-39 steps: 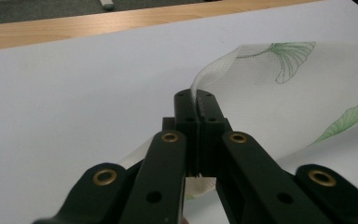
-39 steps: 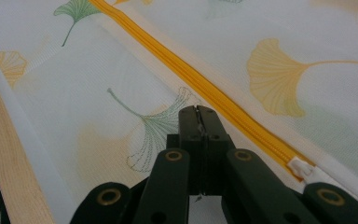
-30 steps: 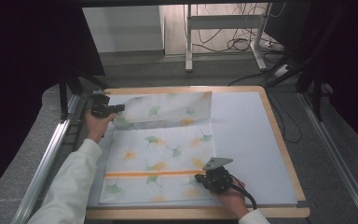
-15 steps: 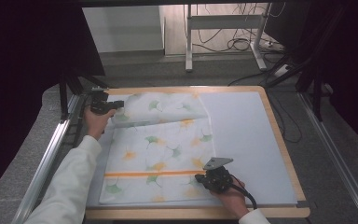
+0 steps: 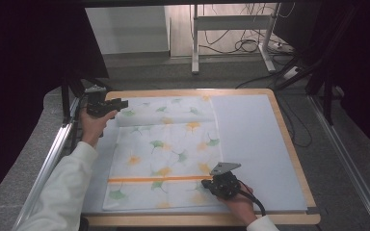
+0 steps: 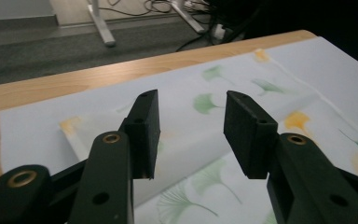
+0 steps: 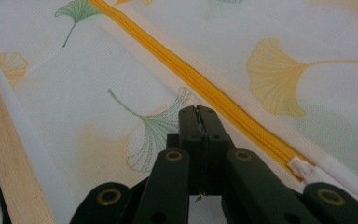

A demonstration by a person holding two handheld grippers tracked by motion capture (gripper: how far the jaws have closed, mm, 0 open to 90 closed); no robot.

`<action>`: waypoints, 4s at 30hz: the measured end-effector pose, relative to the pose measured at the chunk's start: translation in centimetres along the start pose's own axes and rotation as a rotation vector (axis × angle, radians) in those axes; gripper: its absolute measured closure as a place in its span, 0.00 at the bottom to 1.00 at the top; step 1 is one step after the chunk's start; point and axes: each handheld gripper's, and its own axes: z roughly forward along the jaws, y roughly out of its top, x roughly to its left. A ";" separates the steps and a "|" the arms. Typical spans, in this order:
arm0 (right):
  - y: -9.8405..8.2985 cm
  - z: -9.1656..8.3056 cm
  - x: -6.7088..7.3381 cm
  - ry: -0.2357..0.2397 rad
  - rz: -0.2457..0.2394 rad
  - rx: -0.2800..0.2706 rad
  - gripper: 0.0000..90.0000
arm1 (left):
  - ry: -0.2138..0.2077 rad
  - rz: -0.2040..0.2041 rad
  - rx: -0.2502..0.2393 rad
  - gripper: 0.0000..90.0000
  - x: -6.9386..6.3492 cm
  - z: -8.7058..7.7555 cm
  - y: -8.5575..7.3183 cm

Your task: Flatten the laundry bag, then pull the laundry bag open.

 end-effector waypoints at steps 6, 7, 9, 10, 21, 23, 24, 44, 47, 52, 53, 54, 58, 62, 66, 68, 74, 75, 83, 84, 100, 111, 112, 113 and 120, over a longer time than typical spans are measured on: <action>0.0 0.0 0.1 -0.003 -0.004 0.004 0.99 | 0.002 0.063 -0.013 0.55 -2.5 -0.8 -0.9; 0.0 0.0 0.1 -0.004 -0.005 0.004 0.99 | -0.012 0.073 -0.004 0.54 -3.0 -0.8 -1.1; 0.0 0.0 0.1 -0.004 -0.006 0.004 0.99 | -0.018 0.085 0.008 0.51 -3.4 -0.8 -1.3; 0.0 0.0 0.1 -0.004 -0.008 0.004 0.99 | -0.026 0.110 0.024 0.49 -4.4 -0.7 -1.8; 0.0 -0.1 0.2 -0.011 -0.011 0.006 0.99 | -0.130 0.170 0.073 0.42 -9.1 -0.4 -4.0; 0.0 -0.1 0.2 -0.012 -0.012 0.006 0.99 | -0.145 0.181 0.079 0.42 -10.2 -0.5 -4.4; 0.0 -0.1 0.2 -0.012 -0.011 0.007 0.99 | -0.148 0.186 0.083 0.42 -10.5 -0.5 -4.5; -2.0 -3.5 -0.8 -0.044 0.056 -0.028 0.99 | -0.222 0.320 0.130 0.39 -17.0 0.2 -7.8; -2.4 -4.0 -1.0 -0.051 0.073 -0.032 0.99 | -0.229 0.323 0.132 0.39 -17.5 0.2 -8.0; -2.8 -4.7 -1.2 -0.058 0.089 -0.044 0.99 | -0.253 0.323 0.146 0.41 -18.7 0.2 -8.5; -2.8 -4.7 -1.1 -0.059 0.089 -0.043 0.99 | -0.253 0.330 0.148 0.41 -18.9 0.2 -8.6; -2.9 -4.8 -1.1 -0.057 0.091 -0.043 0.99 | -0.259 0.338 0.152 0.41 -19.1 0.2 -8.7; -2.9 -4.8 -1.1 -0.057 0.089 -0.037 0.99 | -0.274 0.360 0.162 0.40 -19.9 0.2 -9.0; -2.9 -4.6 -1.1 -0.055 0.083 -0.024 0.99 | -0.285 0.375 0.173 0.40 -20.6 0.5 -9.2; -2.7 -4.4 -1.1 -0.054 0.079 -0.017 0.99 | -0.290 0.378 0.181 0.39 -21.1 0.9 -9.4; -2.7 -4.3 -1.1 -0.054 0.076 -0.016 0.99 | -0.285 0.388 0.187 0.39 -21.4 1.0 -9.6; -2.6 -4.1 -1.1 -0.052 0.071 -0.009 0.99 | -0.293 0.416 0.207 0.39 -22.7 1.5 -9.8; -2.6 -4.1 -1.1 -0.054 0.072 -0.010 0.99 | -0.293 0.416 0.207 0.39 -22.7 1.5 -9.8; -2.7 -4.1 -1.1 -0.055 0.077 -0.009 0.99 | -0.312 0.457 0.232 0.40 -24.5 2.3 -9.9; -2.7 -4.1 -1.1 -0.055 0.078 -0.009 0.99 | -0.316 0.451 0.230 0.40 -24.8 2.6 -9.8; -2.8 -4.2 -1.2 -0.059 0.076 -0.005 0.99 | -0.334 0.431 0.267 0.41 -25.8 5.1 -9.7; -2.8 -4.0 -1.2 -0.067 0.081 0.000 0.99 | -0.340 0.453 0.276 0.45 -26.6 6.3 -9.8; -2.7 -4.0 -1.2 -0.066 0.082 0.000 0.99 | -0.340 0.461 0.277 0.45 -26.7 6.4 -9.7; -2.7 -4.0 -1.2 -0.066 0.082 0.000 0.99 | -0.340 0.461 0.277 0.45 -26.7 6.4 -9.7; -2.8 -4.1 -1.2 -0.067 0.079 0.000 0.99 | -0.352 0.483 0.279 0.46 -27.9 7.6 -9.5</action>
